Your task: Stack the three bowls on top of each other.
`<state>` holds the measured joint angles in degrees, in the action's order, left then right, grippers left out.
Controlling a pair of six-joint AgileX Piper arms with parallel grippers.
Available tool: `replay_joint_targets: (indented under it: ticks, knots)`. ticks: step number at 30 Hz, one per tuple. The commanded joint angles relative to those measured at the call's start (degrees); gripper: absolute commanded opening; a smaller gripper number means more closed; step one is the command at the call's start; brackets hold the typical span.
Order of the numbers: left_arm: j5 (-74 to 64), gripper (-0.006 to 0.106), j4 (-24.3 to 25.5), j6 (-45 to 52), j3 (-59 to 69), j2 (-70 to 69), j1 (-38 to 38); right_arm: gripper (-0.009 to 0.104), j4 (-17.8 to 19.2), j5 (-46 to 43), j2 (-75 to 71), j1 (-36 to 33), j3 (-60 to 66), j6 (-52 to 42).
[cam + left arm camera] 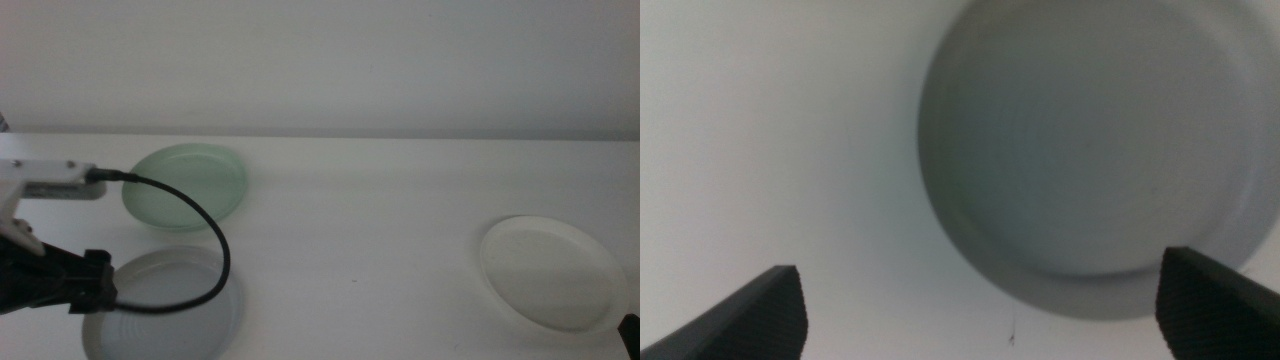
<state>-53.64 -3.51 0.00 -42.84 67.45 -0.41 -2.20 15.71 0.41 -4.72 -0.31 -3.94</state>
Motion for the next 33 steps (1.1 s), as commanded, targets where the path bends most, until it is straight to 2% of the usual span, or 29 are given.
replay_joint_targets:
  ticks: [1, 11, 22, 26, 33]
  knots:
    - [-1.4, 0.094, 0.3, 0.0, -1.4, 4.2, -0.1, 0.093, 0.5, -0.1, -0.3, 0.2, 2.4, -0.4]
    - [6.3, 0.094, 5.9, -3.8, -1.4, 13.2, 0.0, 0.093, 0.5, -0.1, -0.3, 0.2, 2.4, -0.4]
    - [10.4, 0.093, 5.5, -3.9, -1.4, 24.5, 0.6, 0.093, 0.5, -0.1, -0.3, 0.2, 2.4, -0.4]
    - [10.7, 0.086, 5.0, -3.9, -1.4, 26.1, 0.6, 0.093, 0.5, -0.1, -0.3, 0.2, 2.4, -0.4]
    - [10.7, 0.059, 4.0, -3.8, -1.4, 29.0, 0.6, 0.093, 0.5, -0.1, -0.3, 0.2, 2.4, -0.4]
